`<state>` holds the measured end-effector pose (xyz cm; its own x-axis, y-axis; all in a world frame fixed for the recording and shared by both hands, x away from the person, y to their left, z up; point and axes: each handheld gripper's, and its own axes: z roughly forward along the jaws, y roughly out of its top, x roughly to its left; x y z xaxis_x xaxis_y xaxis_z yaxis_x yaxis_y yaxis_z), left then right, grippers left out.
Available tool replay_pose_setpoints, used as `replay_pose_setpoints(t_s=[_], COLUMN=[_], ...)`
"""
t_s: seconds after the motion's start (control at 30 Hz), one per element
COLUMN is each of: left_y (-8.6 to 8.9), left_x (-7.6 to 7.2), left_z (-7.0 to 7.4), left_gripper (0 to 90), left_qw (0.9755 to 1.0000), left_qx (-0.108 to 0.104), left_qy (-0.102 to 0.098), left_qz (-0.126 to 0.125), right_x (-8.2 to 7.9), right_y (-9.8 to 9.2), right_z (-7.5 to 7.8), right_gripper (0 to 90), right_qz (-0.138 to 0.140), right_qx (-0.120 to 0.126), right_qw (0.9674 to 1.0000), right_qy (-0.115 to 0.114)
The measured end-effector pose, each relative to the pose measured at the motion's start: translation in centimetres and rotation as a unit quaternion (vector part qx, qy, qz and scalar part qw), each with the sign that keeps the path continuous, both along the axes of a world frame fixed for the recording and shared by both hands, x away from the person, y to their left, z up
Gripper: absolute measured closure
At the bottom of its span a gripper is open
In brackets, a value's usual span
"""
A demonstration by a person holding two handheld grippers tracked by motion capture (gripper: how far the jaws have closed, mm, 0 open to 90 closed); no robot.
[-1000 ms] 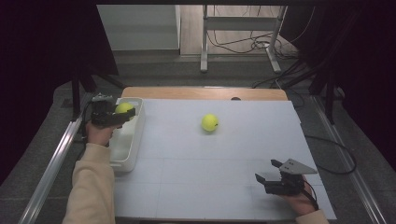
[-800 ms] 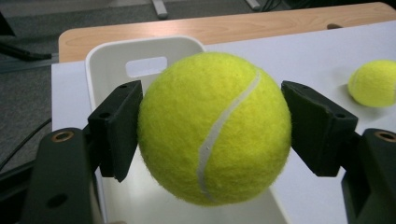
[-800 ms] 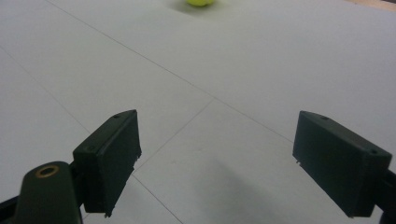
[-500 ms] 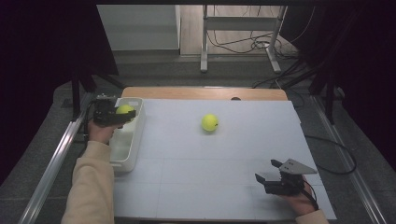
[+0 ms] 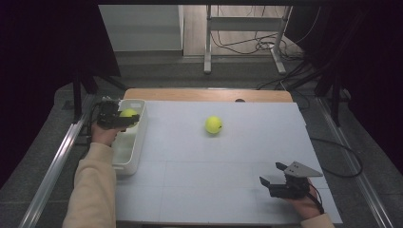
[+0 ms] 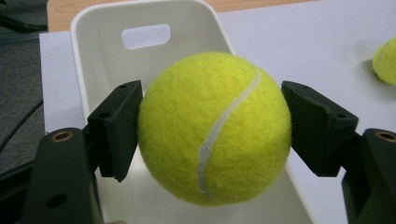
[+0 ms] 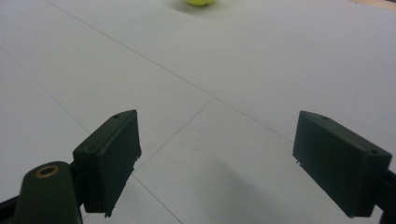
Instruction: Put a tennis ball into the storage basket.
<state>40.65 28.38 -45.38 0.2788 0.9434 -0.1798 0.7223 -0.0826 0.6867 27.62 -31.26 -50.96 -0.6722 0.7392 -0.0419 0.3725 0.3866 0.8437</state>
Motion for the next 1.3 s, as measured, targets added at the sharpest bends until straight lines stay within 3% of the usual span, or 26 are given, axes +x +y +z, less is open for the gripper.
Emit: replay_pose_setpoints(t_s=[0.73, 0.83, 0.93, 1.13, 1.3], left_y=[0.2, 0.3, 0.3, -0.3, -0.9], left_x=[-0.1, -0.4, -0.6, -1.6, -2.4], left_z=[0.2, 0.6, 0.9, 1.8, 2.3], left_gripper=[24.6, 18.2, 14.9, 12.3, 12.9], left_qw=[1.0, 0.9996, 0.9993, 0.9976, 0.9964], left_qx=[0.0, -0.014, -0.018, -0.03, -0.026], left_qy=[-0.005, -0.024, -0.031, -0.061, -0.077], left_qz=[0.003, 0.011, 0.01, -0.008, -0.024], right_x=[0.0, 0.0, 0.0, 0.0, 0.0], right_y=[0.0, 0.0, 0.0, 0.0, 0.0], right_z=[0.0, 0.0, 0.0, 0.0, 0.0], right_gripper=[15.7, 15.7, 15.7, 15.7, 15.7], right_qz=[0.0, 0.0, -0.001, -0.001, -0.001], right_qx=[-0.001, -0.001, -0.001, -0.001, -0.001], right_qw=[1.0, 1.0, 1.0, 1.0, 1.0], right_qy=[-0.001, -0.001, -0.001, -0.001, -0.001])
